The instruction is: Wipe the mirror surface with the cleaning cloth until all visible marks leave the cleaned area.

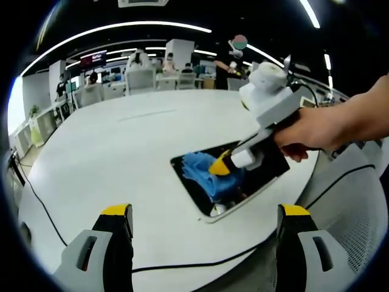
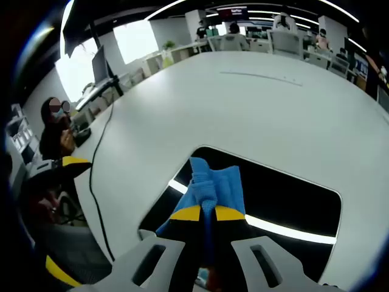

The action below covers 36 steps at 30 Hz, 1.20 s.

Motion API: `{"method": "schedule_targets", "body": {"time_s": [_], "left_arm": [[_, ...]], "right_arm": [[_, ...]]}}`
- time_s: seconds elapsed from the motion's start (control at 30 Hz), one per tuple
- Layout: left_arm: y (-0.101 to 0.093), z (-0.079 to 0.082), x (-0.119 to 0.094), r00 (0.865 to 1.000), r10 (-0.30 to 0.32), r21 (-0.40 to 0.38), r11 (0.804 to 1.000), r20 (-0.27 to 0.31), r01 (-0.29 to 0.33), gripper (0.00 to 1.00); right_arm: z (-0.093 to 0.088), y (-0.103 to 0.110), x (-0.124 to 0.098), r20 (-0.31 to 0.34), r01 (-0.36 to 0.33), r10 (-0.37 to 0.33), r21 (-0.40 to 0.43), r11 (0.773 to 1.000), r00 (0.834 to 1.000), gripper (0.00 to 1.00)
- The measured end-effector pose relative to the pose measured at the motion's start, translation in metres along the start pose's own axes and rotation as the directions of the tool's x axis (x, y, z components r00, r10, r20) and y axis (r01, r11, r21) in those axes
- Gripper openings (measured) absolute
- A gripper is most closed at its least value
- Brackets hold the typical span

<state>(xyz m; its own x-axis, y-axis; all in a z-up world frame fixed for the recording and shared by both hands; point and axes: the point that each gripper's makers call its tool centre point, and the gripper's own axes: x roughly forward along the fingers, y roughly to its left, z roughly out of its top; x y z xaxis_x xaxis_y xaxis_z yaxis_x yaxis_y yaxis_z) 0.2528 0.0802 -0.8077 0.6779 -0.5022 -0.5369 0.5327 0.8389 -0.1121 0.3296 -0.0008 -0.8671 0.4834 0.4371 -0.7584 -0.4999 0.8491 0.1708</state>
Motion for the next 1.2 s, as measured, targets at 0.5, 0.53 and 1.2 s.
{"method": "schedule_targets", "body": {"time_s": [0.5, 0.53, 1.2], "left_arm": [[0.004, 0.001, -0.001, 1.0, 0.021, -0.004, 1.0, 0.005, -0.021, 0.99], [0.004, 0.001, -0.001, 1.0, 0.023, -0.005, 1.0, 0.005, -0.023, 0.99], [0.003, -0.001, 0.0, 1.0, 0.014, -0.005, 1.0, -0.004, -0.014, 0.99]], "right_arm": [[-0.021, 0.012, -0.016, 0.006, -0.036, 0.036, 0.016, 0.999, 0.999, 0.01], [-0.022, 0.012, -0.016, 0.008, -0.037, 0.037, 0.016, 0.999, 0.999, 0.01], [-0.041, 0.032, -0.028, -0.02, -0.088, 0.089, 0.049, 0.995, 0.996, 0.01]]}}
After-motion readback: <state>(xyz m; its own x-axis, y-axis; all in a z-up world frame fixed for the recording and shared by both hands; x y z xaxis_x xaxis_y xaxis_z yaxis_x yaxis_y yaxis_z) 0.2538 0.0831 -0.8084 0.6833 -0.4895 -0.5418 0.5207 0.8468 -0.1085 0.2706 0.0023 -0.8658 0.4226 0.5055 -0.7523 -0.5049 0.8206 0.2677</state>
